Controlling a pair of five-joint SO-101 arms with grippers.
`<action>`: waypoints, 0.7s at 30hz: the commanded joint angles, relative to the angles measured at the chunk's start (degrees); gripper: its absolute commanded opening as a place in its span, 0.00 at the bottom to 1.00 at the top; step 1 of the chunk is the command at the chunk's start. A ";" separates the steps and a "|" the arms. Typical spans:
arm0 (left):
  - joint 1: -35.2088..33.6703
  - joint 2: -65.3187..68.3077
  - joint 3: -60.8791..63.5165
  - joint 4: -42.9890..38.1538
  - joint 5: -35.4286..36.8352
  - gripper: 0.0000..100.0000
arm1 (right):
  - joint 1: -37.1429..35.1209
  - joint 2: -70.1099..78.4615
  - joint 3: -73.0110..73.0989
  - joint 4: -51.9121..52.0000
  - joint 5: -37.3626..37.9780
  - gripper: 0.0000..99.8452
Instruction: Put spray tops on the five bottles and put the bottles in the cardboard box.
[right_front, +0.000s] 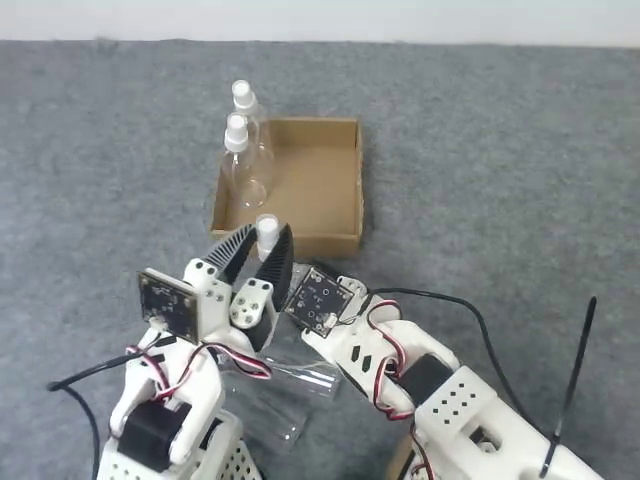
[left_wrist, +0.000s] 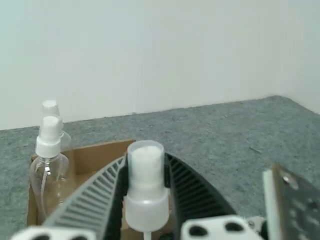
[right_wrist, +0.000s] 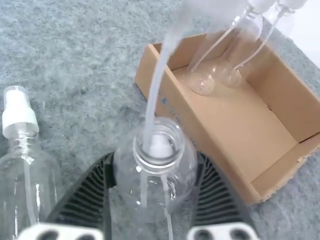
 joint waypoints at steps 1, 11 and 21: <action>1.14 -0.97 0.66 0.62 -2.73 0.01 | 1.19 -1.89 -1.32 -1.45 0.26 0.01; 2.29 -0.97 1.10 0.70 -4.75 0.01 | 1.36 -1.89 -1.23 -1.45 0.26 0.01; 3.25 -0.97 1.19 1.41 -4.57 0.05 | 1.36 -1.89 -1.05 -1.45 0.35 0.01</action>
